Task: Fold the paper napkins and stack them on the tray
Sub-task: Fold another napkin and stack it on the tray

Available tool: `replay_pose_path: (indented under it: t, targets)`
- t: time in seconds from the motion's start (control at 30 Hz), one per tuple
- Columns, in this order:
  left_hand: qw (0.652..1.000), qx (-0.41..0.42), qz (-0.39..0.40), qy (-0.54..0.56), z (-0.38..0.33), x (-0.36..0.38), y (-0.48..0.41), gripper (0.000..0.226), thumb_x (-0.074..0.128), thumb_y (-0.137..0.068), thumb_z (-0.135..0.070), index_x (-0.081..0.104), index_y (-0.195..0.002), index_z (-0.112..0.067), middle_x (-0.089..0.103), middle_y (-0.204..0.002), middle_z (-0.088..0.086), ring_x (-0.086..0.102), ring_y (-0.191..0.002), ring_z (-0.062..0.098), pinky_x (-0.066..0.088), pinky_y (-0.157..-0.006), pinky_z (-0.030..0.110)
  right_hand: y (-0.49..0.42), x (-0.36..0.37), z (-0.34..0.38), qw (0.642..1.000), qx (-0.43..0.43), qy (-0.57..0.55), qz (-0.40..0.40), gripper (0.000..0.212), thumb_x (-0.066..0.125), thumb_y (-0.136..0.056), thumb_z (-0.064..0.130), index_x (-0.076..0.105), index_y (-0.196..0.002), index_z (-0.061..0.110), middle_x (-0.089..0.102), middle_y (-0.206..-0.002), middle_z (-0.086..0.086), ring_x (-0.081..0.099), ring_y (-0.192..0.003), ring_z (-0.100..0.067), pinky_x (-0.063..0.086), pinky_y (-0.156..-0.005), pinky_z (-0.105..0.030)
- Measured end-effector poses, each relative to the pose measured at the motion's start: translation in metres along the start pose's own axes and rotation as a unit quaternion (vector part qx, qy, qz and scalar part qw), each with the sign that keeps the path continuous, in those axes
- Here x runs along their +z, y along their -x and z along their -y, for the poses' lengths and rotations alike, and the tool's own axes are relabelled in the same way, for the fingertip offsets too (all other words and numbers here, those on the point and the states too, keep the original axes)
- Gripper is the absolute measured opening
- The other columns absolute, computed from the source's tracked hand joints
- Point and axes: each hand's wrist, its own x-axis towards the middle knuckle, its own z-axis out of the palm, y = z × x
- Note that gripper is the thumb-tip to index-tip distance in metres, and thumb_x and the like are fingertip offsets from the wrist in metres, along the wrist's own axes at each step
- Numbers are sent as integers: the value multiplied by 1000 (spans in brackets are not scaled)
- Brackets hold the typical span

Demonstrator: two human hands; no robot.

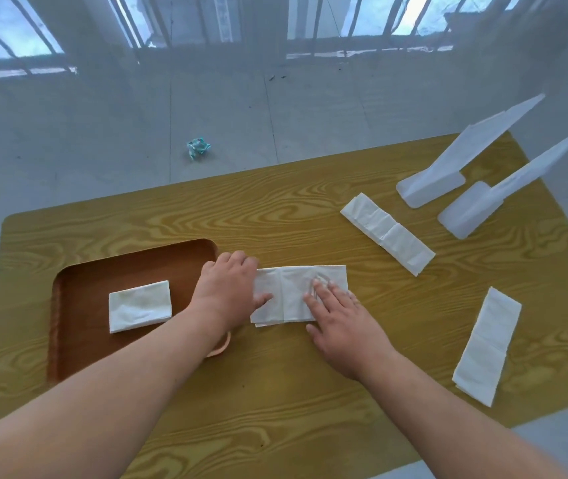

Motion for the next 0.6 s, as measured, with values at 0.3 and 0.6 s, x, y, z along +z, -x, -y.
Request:
replay_pose_path:
  t: [0.3, 0.6]
  targets:
    - [985, -92, 40, 142, -17, -7, -20, 16, 68, -87, -45, 58, -90, -33, 62, -102, -8, 58, -106, 21, 45, -82, 37, 3, -1, -19, 999, -27, 11, -14, 62, 25, -106, 43, 14, -162, 20, 10, -171, -5, 4, -156, -24, 3, -125, -43]
    - [893, -198, -38, 403, -20, -20, -21, 40, 66, -77, -27, 51, -113, -37, 68, -83, -9, 65, -70, 11, 51, -54, 36, 9, -3, -5, 999, -41, -13, -29, 60, 31, -105, 41, 23, -160, 19, 27, -166, -9, 22, -153, -27, 20, -122, -45]
